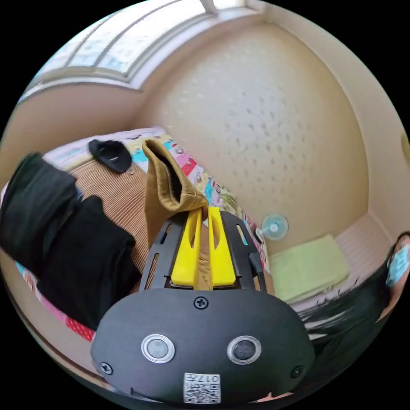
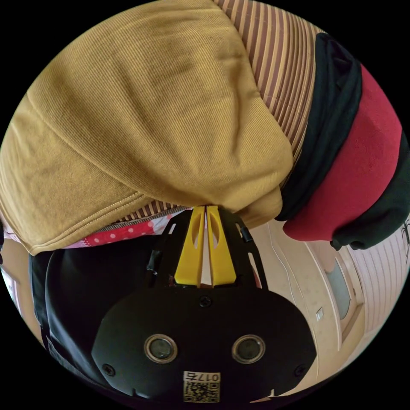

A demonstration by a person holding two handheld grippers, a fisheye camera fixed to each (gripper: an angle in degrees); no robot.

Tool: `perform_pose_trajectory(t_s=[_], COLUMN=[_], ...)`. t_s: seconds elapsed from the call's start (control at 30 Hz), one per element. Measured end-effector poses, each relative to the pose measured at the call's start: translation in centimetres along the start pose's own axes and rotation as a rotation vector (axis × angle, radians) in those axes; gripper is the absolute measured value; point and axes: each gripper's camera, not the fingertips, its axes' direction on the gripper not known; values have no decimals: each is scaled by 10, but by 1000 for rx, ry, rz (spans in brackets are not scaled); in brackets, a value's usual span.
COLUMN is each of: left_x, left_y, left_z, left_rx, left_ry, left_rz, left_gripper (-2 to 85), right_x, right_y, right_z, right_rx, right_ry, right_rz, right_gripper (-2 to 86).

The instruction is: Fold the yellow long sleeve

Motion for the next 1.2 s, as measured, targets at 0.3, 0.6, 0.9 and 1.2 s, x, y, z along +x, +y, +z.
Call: perform_pose_trajectory(t_s=[0.3,0.6,0.9,1.2], left_x=[239,152,42,-13], left_y=[157,344,366,328], left_z=[328,385,315,269], left_rx=[-554,-961,-1096,-1075], left_ry=[219,120,-203,-324], left_rz=[447,-22,-164,-241], left_gripper=[72,55,49,38], right_x=[32,128,101,72], right_y=[64,164,236,242], right_z=[11,97,209,158], right_rx=[97,-12,163,262], right_ry=[-168,-1172,-1923,-1839], right_rz=[79,618,1109,1130], right_gripper=[4,45,121,32])
